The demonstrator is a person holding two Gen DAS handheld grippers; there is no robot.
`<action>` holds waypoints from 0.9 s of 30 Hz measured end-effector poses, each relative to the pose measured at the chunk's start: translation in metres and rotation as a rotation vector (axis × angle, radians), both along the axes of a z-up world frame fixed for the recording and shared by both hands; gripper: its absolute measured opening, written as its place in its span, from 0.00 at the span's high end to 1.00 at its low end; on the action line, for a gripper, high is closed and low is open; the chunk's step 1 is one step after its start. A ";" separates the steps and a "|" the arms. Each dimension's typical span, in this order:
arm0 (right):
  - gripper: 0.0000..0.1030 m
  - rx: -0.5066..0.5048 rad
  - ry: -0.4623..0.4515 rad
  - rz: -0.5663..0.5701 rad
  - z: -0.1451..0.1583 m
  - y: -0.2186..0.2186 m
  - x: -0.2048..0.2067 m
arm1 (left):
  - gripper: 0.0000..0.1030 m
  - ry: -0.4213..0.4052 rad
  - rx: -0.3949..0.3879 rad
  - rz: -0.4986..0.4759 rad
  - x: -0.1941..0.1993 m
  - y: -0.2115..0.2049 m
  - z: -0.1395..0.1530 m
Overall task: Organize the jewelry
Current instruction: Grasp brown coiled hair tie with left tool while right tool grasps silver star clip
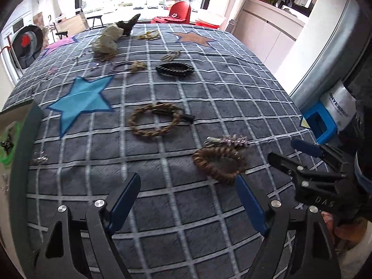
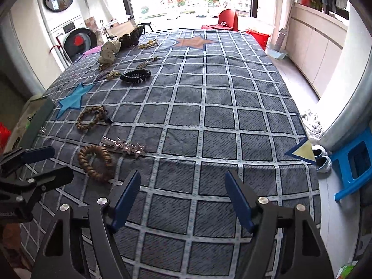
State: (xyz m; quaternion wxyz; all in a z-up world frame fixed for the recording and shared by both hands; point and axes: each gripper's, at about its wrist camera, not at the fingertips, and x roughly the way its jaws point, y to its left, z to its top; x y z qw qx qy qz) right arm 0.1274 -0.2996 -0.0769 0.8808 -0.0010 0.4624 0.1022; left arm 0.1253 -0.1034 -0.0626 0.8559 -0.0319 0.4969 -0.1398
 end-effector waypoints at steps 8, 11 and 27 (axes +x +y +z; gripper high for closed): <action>0.25 0.003 -0.014 -0.005 -0.002 -0.012 -0.003 | 0.30 0.033 -0.013 -0.037 0.011 -0.021 -0.009; 0.25 0.000 -0.020 0.004 -0.002 -0.013 -0.003 | 0.30 0.026 0.004 -0.048 0.011 -0.027 -0.012; 0.25 -0.007 -0.031 0.049 -0.005 -0.003 0.005 | 0.80 0.017 -0.015 -0.059 0.016 -0.030 -0.013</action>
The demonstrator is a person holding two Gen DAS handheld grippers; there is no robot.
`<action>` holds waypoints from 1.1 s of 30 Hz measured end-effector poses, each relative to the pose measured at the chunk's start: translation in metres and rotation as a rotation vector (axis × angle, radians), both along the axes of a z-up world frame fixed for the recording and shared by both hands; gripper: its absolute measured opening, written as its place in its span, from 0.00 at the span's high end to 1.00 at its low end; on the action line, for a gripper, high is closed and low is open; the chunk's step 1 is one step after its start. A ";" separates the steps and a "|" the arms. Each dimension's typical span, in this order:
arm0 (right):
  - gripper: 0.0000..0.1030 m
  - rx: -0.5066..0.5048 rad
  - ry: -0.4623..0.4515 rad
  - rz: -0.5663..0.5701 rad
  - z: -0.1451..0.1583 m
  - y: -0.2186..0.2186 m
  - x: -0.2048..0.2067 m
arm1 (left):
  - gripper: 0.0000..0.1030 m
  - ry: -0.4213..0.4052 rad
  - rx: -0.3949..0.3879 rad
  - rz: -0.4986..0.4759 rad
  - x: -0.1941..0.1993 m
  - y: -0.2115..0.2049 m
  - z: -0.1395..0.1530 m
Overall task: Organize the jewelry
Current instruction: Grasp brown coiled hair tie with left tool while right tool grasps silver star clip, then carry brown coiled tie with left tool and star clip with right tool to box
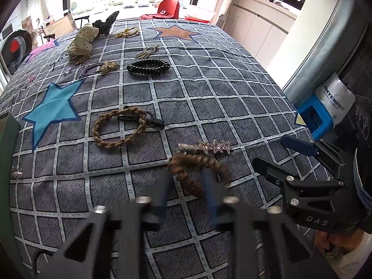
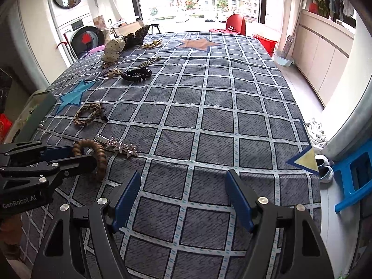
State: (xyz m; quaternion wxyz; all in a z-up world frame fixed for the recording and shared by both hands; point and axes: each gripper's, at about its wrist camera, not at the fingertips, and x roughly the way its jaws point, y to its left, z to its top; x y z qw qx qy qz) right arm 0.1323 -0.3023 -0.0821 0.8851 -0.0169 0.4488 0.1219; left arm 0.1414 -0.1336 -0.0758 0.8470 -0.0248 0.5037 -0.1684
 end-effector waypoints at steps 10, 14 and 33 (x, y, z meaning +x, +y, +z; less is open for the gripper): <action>0.25 -0.031 -0.020 0.102 -0.001 0.034 0.008 | 0.88 -0.044 0.019 0.055 -0.009 0.022 0.006; 0.25 -0.076 -0.034 0.151 -0.005 0.059 0.013 | 0.88 -0.041 0.024 0.083 -0.012 0.038 0.005; 0.77 -0.085 -0.018 0.139 0.004 0.092 0.012 | 0.88 -0.064 0.013 0.124 -0.033 0.073 0.013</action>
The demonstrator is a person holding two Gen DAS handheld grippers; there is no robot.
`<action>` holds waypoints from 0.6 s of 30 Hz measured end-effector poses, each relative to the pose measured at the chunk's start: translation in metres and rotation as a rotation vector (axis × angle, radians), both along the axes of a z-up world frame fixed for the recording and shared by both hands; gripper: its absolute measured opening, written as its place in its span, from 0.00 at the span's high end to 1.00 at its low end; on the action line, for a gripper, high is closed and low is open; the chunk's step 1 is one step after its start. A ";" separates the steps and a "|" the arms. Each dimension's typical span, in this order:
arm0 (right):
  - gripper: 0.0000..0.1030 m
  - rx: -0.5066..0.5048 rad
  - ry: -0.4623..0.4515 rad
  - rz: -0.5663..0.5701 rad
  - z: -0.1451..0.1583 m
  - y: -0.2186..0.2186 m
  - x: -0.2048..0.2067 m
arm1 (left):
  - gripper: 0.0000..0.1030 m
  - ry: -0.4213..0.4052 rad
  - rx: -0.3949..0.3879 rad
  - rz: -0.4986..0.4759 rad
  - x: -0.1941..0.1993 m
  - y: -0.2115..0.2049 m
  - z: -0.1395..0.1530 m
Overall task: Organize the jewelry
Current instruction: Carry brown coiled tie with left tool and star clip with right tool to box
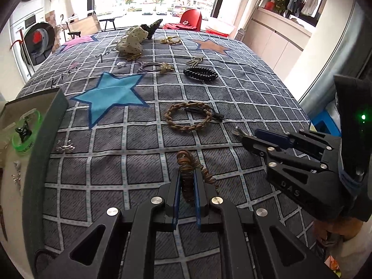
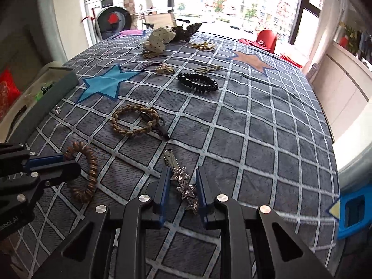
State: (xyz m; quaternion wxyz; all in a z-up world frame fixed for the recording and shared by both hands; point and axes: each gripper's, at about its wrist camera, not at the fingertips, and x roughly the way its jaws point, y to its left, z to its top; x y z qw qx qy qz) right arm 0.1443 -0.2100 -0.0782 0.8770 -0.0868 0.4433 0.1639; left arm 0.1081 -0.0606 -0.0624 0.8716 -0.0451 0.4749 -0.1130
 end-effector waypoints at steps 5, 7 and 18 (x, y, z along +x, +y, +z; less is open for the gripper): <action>0.77 0.095 0.041 -0.065 0.005 -0.013 -0.009 | 0.88 -0.015 -0.012 0.003 -0.010 0.009 0.007; 0.77 0.131 0.059 -0.080 0.006 -0.016 -0.014 | 0.88 -0.023 -0.009 0.002 -0.015 0.011 0.010; 0.77 0.220 0.085 -0.120 0.017 -0.011 -0.046 | 0.88 -0.042 -0.016 0.020 -0.038 0.030 0.020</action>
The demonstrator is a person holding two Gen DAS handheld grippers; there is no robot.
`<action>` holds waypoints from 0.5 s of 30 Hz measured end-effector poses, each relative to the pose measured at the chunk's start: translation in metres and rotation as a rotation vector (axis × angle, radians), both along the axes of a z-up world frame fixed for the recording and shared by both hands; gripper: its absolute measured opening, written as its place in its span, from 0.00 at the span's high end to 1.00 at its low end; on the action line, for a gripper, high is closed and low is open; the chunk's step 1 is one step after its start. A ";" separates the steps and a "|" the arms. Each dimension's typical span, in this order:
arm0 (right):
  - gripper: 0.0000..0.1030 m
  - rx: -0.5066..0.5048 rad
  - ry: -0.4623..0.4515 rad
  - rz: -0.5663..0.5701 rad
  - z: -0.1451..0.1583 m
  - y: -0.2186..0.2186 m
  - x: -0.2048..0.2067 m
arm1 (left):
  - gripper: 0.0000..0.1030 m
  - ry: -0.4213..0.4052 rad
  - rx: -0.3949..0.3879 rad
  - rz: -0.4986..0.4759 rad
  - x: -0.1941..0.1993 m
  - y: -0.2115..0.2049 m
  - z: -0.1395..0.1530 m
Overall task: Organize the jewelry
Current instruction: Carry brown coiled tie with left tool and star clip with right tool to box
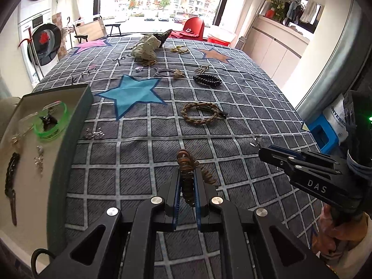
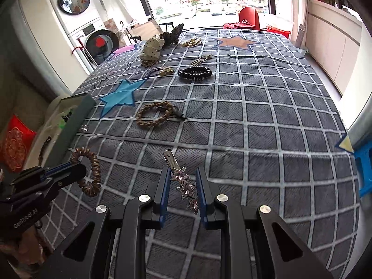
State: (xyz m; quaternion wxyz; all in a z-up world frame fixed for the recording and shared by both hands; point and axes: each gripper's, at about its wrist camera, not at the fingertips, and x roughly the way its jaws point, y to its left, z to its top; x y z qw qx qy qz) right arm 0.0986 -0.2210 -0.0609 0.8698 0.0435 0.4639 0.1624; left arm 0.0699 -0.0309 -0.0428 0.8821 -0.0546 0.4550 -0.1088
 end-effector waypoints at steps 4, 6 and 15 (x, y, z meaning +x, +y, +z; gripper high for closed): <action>0.77 0.002 -0.002 -0.004 0.003 0.005 -0.009 | 0.88 -0.011 -0.005 0.005 -0.008 0.009 0.003; 0.77 0.006 0.001 -0.008 0.004 0.008 -0.012 | 0.88 -0.016 -0.010 0.008 -0.012 0.012 0.005; 0.77 0.021 0.000 -0.006 0.013 0.020 -0.026 | 0.88 -0.045 -0.026 0.020 -0.028 0.028 0.012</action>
